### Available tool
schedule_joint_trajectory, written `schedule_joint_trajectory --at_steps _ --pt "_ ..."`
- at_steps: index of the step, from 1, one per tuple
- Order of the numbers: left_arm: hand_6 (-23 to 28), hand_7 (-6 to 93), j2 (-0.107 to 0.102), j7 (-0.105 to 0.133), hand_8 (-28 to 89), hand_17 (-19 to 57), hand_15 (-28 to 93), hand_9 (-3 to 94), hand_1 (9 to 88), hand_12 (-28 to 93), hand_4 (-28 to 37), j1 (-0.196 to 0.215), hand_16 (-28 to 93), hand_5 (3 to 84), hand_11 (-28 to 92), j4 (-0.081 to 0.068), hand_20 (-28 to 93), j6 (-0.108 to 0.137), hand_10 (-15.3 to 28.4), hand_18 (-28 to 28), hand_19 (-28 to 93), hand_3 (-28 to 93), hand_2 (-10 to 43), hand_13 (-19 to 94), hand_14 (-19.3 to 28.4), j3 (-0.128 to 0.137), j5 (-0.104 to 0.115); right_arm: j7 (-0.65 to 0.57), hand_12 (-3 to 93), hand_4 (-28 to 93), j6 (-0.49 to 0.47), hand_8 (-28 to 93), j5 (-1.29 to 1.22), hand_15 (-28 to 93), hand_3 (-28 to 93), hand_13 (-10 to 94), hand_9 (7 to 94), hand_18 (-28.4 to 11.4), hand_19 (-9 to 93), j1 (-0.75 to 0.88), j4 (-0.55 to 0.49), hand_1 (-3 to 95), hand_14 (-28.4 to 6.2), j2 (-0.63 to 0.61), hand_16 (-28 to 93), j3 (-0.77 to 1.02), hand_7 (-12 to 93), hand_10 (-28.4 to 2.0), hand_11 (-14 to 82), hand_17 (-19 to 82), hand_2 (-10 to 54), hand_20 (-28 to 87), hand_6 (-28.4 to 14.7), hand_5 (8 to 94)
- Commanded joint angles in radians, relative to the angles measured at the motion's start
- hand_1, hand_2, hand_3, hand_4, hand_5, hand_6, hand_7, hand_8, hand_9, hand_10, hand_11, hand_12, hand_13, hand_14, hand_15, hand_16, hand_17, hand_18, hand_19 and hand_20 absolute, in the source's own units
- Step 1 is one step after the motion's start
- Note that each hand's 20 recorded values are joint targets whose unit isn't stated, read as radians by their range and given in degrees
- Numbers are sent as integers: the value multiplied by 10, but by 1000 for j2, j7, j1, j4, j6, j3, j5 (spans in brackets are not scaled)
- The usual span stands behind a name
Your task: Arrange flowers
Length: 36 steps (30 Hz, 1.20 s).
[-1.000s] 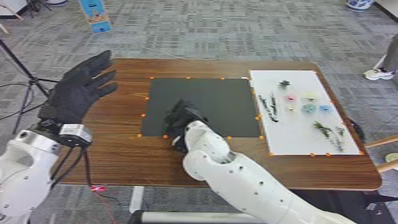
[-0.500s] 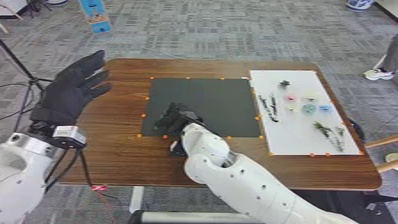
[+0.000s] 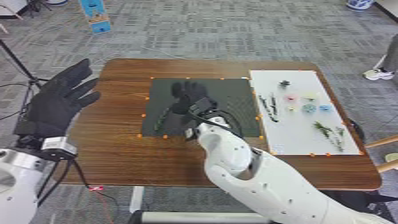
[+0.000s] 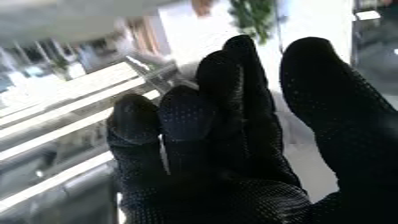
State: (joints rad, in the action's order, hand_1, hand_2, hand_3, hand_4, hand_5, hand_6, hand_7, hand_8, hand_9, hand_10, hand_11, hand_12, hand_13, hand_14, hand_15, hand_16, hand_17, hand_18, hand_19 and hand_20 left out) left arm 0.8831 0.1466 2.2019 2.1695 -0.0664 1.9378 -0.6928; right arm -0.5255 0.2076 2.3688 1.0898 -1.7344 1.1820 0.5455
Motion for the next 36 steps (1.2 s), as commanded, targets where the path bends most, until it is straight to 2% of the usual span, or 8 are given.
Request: schedule_joint_trajectory --at_steps 1,3,6,14,26,27,32,36 --pt "28 133 16 6 -68 -120 95 171 263 222 -283 22 62 235 76 12 92 5 99 193 356 623 -95 129 138 7 -4 195 675 -82 -313 -109 -292 829 852 650 687 -225 932 -8 -16 361 -128 -11 482 76 195 -123 494 378 -16 653 2 492" --pt "27 136 9 3 -71 -120 97 171 262 218 -283 3 58 234 80 4 90 12 97 193 358 623 -95 129 138 -3 -1 236 562 -69 -382 -104 -286 830 875 687 710 -227 932 -8 34 332 -119 21 457 105 139 -120 555 413 26 678 0 395" --pt "24 140 10 6 -73 -120 97 170 260 215 -283 10 56 233 82 8 88 11 97 193 359 624 -95 129 138 -1 -3 247 489 -63 -432 -116 -308 826 888 713 731 -225 932 -23 73 325 -108 35 430 102 142 -121 564 442 49 689 6 315" --pt "16 152 4 6 -81 -117 86 173 263 210 -283 3 56 228 87 6 84 12 88 191 358 617 -95 137 130 -9 -3 223 453 -5 -537 -128 -286 822 925 783 784 -218 932 -92 157 303 -79 80 396 70 152 -94 578 523 53 731 10 256" --pt "10 160 -6 14 -91 -109 76 177 266 202 -283 -2 56 227 90 6 80 15 80 191 359 609 -95 150 121 -15 -4 246 449 29 -666 -134 -260 815 932 810 812 -217 932 -193 205 287 -68 121 391 -29 155 -87 571 556 67 740 7 259" --pt "9 161 -6 15 -91 -106 76 179 265 202 -283 -1 56 227 92 7 79 15 75 189 361 607 -95 154 115 -15 -4 243 448 31 -632 -134 -260 815 932 810 812 -217 932 -204 216 286 -68 118 392 -53 155 -87 571 557 67 741 7 261" --pt "6 161 -12 12 -93 -99 77 180 264 200 -283 -14 52 225 96 2 76 14 66 188 368 598 -95 166 104 -25 -3 228 444 46 -665 -132 -272 815 932 816 817 -220 932 -218 254 276 -71 133 392 -65 151 -91 574 561 71 743 9 281" --pt "4 160 -7 13 -92 -95 85 180 265 197 -283 -1 45 224 99 7 67 19 61 187 378 591 -95 170 100 -16 -3 235 439 51 -657 -132 -260 816 932 816 818 -218 932 -209 256 274 -72 116 391 -61 149 -93 575 560 71 744 8 289"
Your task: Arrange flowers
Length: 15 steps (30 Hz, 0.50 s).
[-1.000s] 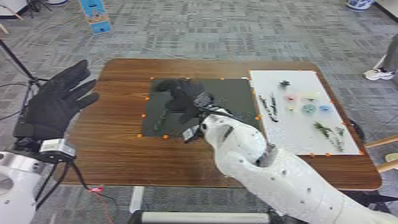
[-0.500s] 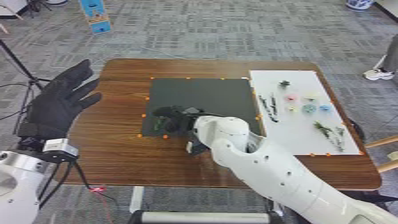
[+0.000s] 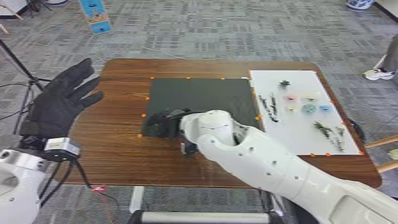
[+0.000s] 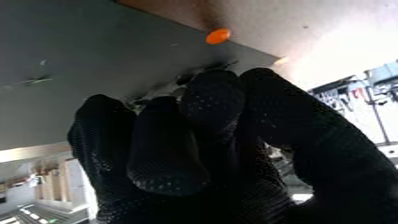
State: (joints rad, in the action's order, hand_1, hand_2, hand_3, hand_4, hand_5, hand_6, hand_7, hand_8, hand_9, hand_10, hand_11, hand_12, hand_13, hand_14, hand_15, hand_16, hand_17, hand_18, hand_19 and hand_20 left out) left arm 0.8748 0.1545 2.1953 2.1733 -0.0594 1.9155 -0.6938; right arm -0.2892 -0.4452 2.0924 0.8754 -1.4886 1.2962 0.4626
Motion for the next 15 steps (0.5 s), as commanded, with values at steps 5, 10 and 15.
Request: schedule_joint_trajectory --at_steps 5,10,15 --pt "2 160 6 11 -92 -94 94 181 265 195 -283 19 38 224 106 7 58 12 58 187 382 589 -95 175 95 16 -3 -7 434 59 -2 -129 3 817 932 819 825 -221 932 -1 -14 270 -75 -25 389 9 143 -97 578 563 71 747 2 311" --pt "0 161 6 8 -93 -89 102 181 268 189 -283 21 31 224 113 8 50 10 55 185 389 582 -95 177 91 22 -3 -6 432 67 -12 -125 0 817 932 819 827 -221 932 5 -38 265 -75 -46 388 12 136 -98 577 564 71 748 0 319" --pt "0 161 6 7 -94 -90 100 180 268 184 -283 24 27 223 114 10 46 12 55 185 390 583 -95 175 92 24 -3 -8 433 70 -13 -123 -2 817 932 821 827 -222 932 14 -45 262 -76 -57 388 11 134 -98 577 564 70 748 0 326"
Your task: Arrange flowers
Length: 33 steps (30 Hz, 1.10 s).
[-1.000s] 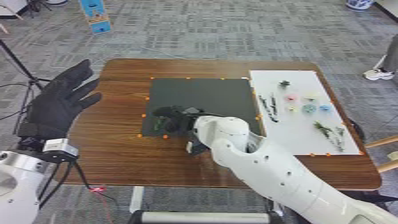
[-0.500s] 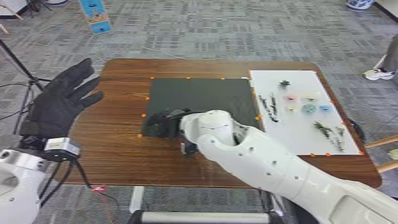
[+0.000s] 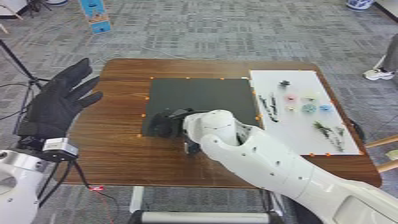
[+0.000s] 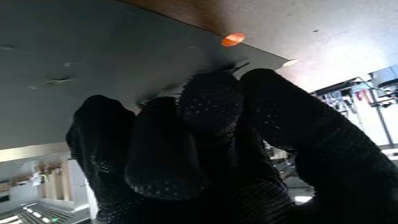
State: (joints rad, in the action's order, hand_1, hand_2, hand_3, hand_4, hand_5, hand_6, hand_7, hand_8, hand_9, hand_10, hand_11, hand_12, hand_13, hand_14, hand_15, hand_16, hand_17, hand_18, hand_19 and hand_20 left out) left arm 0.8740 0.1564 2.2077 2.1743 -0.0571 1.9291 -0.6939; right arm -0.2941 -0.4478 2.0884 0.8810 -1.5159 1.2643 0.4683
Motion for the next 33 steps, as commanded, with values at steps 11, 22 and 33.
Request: schedule_joint_trajectory --at_steps 11,22,33 --pt "-1 158 14 1 -92 -88 104 179 271 183 -283 19 25 222 114 10 40 12 54 184 393 577 -95 178 88 16 -3 -3 423 74 -25 -123 15 816 932 820 832 -223 932 29 -25 257 -78 -37 387 15 132 -103 575 565 68 748 -1 338" --pt "1 159 17 1 -92 -92 98 179 271 183 -283 19 29 223 110 10 41 13 59 186 389 580 -95 172 96 15 -2 9 422 73 -32 -121 26 816 932 821 833 -224 932 41 -27 254 -77 -49 385 23 132 -103 574 565 68 750 -3 341" --pt "2 159 17 -3 -91 -94 101 179 271 186 -283 21 30 223 112 10 44 15 59 187 386 580 -95 171 97 18 -3 -3 420 72 -45 -124 24 815 932 821 833 -224 932 62 -37 252 -78 -66 385 38 136 -103 575 565 67 749 -3 349"
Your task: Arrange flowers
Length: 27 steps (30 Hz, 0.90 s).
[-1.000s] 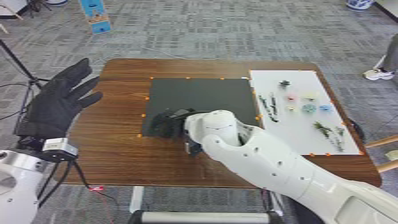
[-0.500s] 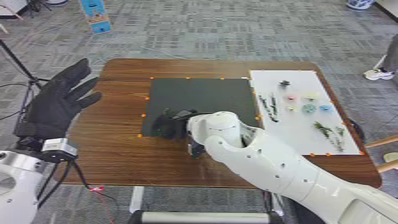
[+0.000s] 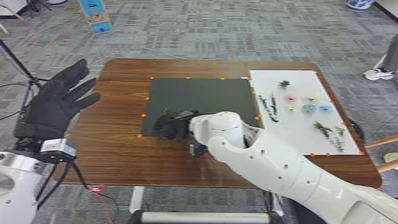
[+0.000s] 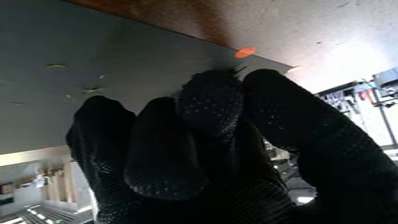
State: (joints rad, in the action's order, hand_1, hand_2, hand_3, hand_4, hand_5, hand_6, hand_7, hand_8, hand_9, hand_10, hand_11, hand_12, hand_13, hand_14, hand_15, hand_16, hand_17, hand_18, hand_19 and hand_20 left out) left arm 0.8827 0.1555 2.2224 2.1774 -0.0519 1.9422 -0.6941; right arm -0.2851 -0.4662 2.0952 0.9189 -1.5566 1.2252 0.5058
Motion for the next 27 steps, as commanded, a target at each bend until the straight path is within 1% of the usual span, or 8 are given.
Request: schedule_joint_trajectory --at_steps 1,5,8,12,15,22,23,27 --pt "2 158 9 -1 -91 -94 102 179 270 186 -283 8 31 223 112 7 44 10 59 187 387 582 -95 171 98 6 -1 -6 420 72 -29 -125 18 815 932 821 834 -225 932 26 5 252 -77 -27 384 4 136 -103 575 565 66 750 -3 349" --pt "3 159 13 -2 -91 -95 106 178 271 185 -283 13 31 224 114 10 46 10 59 188 388 583 -95 169 99 9 -1 3 418 69 -35 -125 21 815 932 821 834 -224 932 31 9 251 -78 -20 385 11 137 -104 576 565 68 750 -4 350" --pt "4 159 9 -3 -92 -96 108 178 269 184 -283 4 31 225 115 6 46 7 60 188 387 587 -95 168 100 5 -2 2 416 65 -33 -125 12 815 932 820 833 -225 932 30 7 246 -78 -14 386 15 137 -105 578 565 68 750 -4 350" --pt "4 159 9 -4 -92 -96 109 178 270 183 -283 4 30 225 116 6 47 8 61 188 386 588 -95 168 100 4 -1 12 407 51 -18 -125 2 814 932 820 832 -225 932 33 -4 239 -79 -6 387 30 137 -107 583 565 71 750 -4 350" --pt "5 160 7 -4 -92 -97 111 178 270 184 -283 -1 31 226 119 3 48 5 63 189 386 588 -95 167 101 1 -2 19 398 43 -10 -124 -16 814 932 820 830 -225 932 38 -20 234 -79 -3 388 46 135 -108 590 565 70 750 -4 349" --pt "5 164 7 -4 -95 -97 113 178 271 181 -283 2 31 225 122 4 50 2 65 188 382 589 -95 167 100 5 -2 50 356 7 10 -120 -56 813 925 812 819 -225 932 66 -64 222 -83 5 391 95 132 -115 608 556 70 749 -4 344" --pt "5 164 8 -3 -96 -98 114 177 272 180 -283 2 31 226 123 5 51 5 65 188 380 588 -95 167 101 5 -2 52 353 5 12 -120 -62 813 923 811 818 -224 932 66 -67 221 -83 6 391 98 132 -115 610 555 69 748 -4 344" --pt "5 167 7 -3 -96 -100 114 177 272 180 -283 1 33 225 125 3 55 4 67 189 376 593 -95 163 105 4 -1 84 344 -12 32 -120 -107 812 910 807 815 -224 932 85 -94 217 -85 4 389 135 133 -116 613 552 65 744 -3 344"
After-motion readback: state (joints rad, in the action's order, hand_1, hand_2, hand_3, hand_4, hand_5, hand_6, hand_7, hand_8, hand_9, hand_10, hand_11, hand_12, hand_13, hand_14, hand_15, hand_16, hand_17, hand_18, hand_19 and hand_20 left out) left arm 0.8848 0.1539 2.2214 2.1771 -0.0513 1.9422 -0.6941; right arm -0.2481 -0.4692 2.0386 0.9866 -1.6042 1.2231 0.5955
